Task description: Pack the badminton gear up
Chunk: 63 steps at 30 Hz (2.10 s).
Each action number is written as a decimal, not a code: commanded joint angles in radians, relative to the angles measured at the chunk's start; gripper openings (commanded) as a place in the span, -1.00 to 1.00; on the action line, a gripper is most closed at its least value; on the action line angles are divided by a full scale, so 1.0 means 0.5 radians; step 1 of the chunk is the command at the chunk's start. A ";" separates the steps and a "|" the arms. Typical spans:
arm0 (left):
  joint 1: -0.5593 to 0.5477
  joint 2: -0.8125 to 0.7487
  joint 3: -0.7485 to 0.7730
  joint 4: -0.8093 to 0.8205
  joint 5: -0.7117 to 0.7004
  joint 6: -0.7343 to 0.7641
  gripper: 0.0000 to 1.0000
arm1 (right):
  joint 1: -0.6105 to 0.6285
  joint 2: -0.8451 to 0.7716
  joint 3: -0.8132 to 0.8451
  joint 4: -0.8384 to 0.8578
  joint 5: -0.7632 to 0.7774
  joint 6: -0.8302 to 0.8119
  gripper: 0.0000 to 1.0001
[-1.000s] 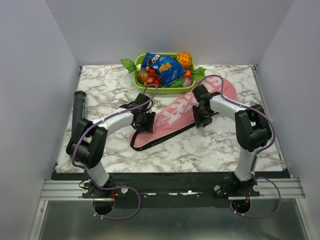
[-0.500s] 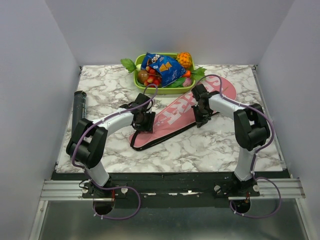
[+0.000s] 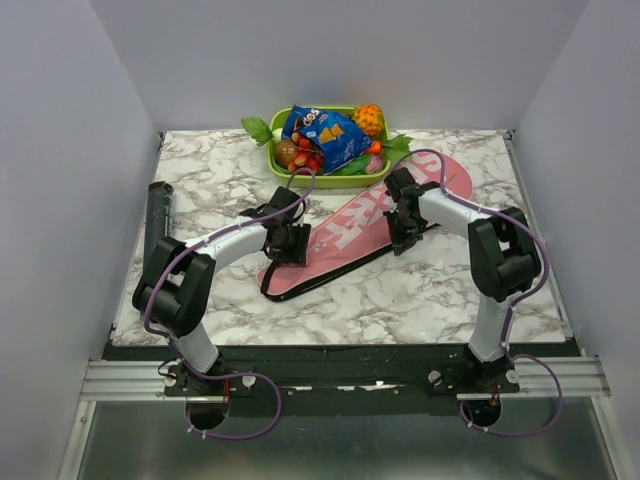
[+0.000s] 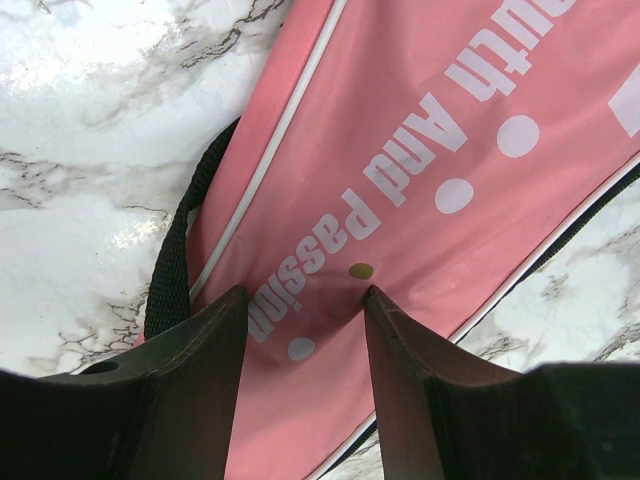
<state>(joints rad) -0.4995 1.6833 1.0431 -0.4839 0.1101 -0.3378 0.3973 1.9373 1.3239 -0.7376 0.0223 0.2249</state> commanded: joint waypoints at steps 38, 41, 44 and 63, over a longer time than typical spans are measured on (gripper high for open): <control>-0.176 -0.574 -0.199 -0.241 -0.048 -0.052 0.17 | 0.871 -0.006 -0.592 0.935 -0.993 1.250 -0.99; -0.176 -0.730 -0.242 -0.311 -0.045 -0.048 0.20 | 0.822 -0.180 -0.800 0.954 -0.907 1.287 -0.99; -0.182 -0.862 -0.325 -0.333 -0.002 -0.061 0.22 | 0.782 -0.380 -1.000 0.969 -0.809 1.317 -0.99; -0.556 -0.903 -0.571 -0.103 0.071 -0.282 0.20 | 0.644 -1.039 -0.976 0.246 -0.499 0.904 -0.21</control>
<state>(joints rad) -0.7555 1.2392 0.7891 -0.5678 0.1440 -0.4320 0.7223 1.5200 0.7822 -0.4568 -0.2962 0.7723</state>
